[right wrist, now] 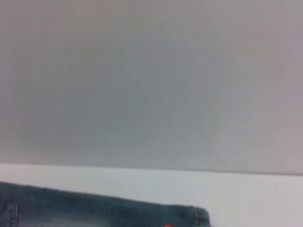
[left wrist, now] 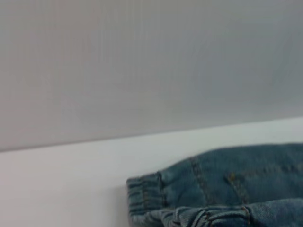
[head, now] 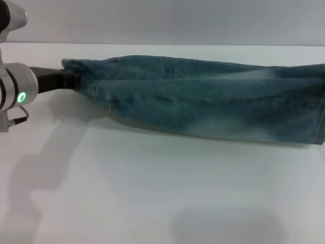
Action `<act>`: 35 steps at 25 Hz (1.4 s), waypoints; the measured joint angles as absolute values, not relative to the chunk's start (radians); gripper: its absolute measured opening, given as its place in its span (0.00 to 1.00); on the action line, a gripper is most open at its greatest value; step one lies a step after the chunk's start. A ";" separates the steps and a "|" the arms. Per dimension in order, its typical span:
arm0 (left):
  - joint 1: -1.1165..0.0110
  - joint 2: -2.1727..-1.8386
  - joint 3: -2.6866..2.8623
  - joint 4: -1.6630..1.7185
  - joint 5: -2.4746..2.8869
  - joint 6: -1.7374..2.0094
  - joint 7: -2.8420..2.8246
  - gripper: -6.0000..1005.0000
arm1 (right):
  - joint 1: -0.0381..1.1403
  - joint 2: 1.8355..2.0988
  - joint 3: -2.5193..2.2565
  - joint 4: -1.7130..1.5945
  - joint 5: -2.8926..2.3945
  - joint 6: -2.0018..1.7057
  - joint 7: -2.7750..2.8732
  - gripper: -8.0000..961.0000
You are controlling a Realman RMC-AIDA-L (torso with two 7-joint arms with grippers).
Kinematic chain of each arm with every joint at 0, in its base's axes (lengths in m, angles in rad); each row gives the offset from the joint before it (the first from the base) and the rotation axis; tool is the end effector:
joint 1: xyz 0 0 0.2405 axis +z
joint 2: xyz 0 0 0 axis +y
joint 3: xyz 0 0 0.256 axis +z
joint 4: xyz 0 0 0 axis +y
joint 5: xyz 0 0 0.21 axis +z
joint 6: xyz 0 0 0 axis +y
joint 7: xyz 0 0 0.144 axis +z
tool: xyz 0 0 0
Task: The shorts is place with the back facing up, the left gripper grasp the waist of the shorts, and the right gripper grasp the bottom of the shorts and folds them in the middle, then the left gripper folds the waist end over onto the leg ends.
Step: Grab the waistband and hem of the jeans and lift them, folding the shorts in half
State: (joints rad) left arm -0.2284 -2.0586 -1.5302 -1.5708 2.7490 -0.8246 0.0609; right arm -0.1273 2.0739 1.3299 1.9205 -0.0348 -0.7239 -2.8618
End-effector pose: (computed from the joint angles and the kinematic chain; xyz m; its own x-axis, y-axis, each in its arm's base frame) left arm -0.2109 0.3630 0.0280 0.6474 0.6098 0.4572 0.7040 -0.2486 -0.6652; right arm 0.2103 0.2982 0.0600 0.6576 -0.4854 -0.5762 -0.6737 -0.0364 -0.7381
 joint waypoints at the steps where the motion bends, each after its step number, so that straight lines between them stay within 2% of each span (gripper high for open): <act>1: -0.233 -2.059 -1.530 -1.561 2.738 -0.804 0.061 0.21 | -0.129 2.074 1.333 1.915 -0.035 -0.708 -2.862 0.01; 17: -0.323 -2.060 -1.529 -1.414 2.662 -0.615 0.064 0.22 | -0.133 2.074 1.428 1.757 -0.040 -0.455 -2.861 0.01; 35: -0.431 -2.062 -1.528 -1.238 2.603 -0.478 0.059 0.27 | -0.036 2.074 1.533 1.592 -0.032 -0.333 -2.861 0.01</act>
